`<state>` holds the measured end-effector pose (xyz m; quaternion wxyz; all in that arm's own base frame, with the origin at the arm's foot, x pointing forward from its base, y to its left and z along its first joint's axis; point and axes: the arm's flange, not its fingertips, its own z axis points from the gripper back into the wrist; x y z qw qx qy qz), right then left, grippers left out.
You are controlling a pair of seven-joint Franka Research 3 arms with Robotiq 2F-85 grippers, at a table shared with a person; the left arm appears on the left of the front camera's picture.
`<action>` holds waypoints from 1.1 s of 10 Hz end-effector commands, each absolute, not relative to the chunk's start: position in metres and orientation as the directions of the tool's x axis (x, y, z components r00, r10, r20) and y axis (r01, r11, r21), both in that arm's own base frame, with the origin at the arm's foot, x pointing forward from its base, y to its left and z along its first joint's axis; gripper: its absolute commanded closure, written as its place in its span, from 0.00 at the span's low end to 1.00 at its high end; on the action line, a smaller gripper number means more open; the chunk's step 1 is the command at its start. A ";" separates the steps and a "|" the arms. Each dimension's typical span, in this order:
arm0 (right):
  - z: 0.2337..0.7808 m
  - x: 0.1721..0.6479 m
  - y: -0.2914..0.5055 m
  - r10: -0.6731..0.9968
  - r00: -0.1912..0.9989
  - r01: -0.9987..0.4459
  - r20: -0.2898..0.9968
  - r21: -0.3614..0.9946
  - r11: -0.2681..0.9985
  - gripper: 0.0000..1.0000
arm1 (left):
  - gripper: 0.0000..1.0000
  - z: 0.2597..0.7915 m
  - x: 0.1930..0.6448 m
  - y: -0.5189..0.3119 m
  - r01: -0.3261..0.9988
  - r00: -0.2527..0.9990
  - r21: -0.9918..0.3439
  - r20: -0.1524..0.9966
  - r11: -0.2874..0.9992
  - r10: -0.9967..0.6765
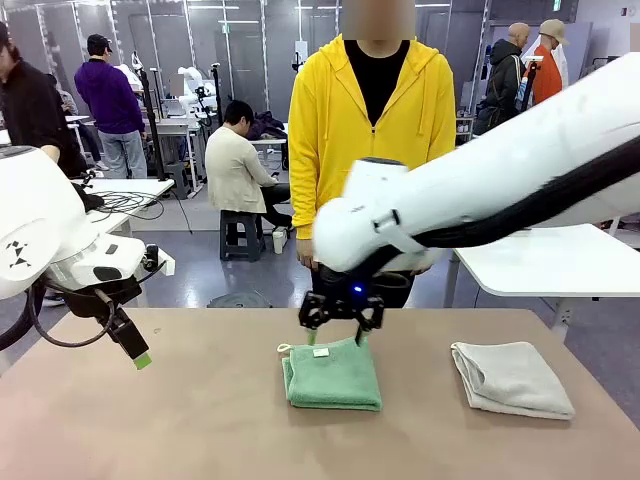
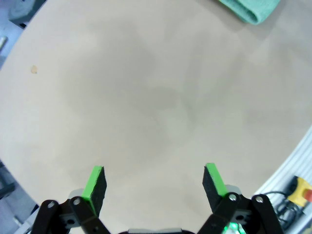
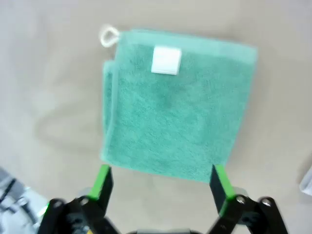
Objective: Fold the towels and place them in the basket.
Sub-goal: Stack the folded Towel with hook on the right side of the table.
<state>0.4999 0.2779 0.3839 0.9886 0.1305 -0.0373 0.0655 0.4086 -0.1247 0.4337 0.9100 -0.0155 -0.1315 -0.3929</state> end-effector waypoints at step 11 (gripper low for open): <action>0.284 0.514 0.157 -0.058 0.992 -0.042 0.114 0.714 0.699 0.00 | 0.00 0.435 0.412 -0.126 0.711 0.663 0.091 0.245 0.697 -0.708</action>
